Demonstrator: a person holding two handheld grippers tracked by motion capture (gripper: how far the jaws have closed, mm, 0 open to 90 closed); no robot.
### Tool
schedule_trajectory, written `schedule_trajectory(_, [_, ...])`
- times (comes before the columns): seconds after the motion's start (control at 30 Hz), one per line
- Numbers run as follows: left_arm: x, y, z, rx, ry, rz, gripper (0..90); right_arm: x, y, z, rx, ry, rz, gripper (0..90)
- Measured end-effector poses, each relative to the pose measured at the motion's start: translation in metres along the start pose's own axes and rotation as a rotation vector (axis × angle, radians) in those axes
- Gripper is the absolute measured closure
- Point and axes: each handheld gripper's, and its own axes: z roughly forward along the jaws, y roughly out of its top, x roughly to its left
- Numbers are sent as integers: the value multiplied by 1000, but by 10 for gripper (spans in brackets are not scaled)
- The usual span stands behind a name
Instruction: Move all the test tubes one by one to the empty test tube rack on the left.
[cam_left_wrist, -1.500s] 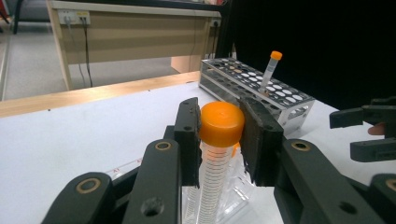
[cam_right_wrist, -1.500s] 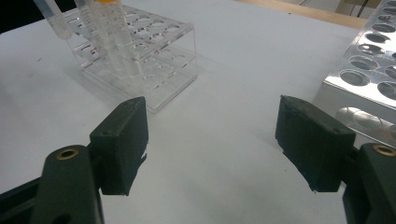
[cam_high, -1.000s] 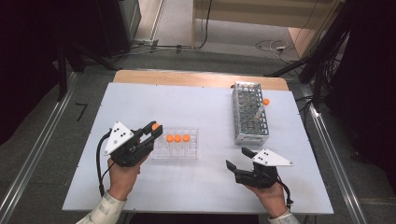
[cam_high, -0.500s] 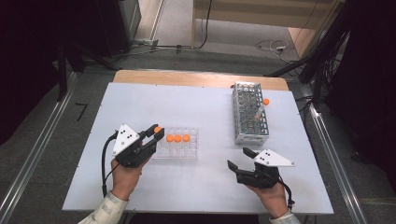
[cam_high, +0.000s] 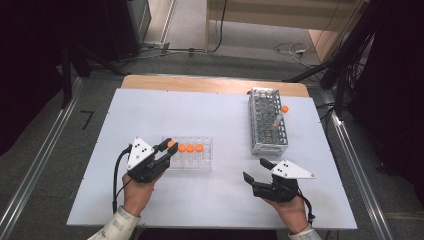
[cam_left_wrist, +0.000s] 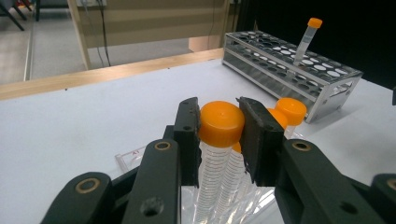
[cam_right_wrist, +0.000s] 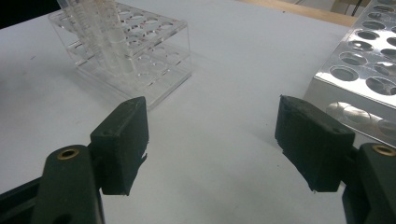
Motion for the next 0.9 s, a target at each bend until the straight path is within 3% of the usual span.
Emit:
schedule_trajectory(0.2, [0,-1,1,-3,-12,-2,678,0,0,0,4,0,-1,243])
schedule_trajectory(0.53, [0,-2,-5,-9,-27,-37,507,-1,0,0,3,-6,4,243])
schedule_trajectory(0.73, [-4,-8,-16,-23,26,-34,345,-5,0,-1,-1,-22,8,244])
schedule_trajectory(0.9, [-7,-14,-23,-26,36,-36,318,-14,2,-2,-14,-62,25,249])
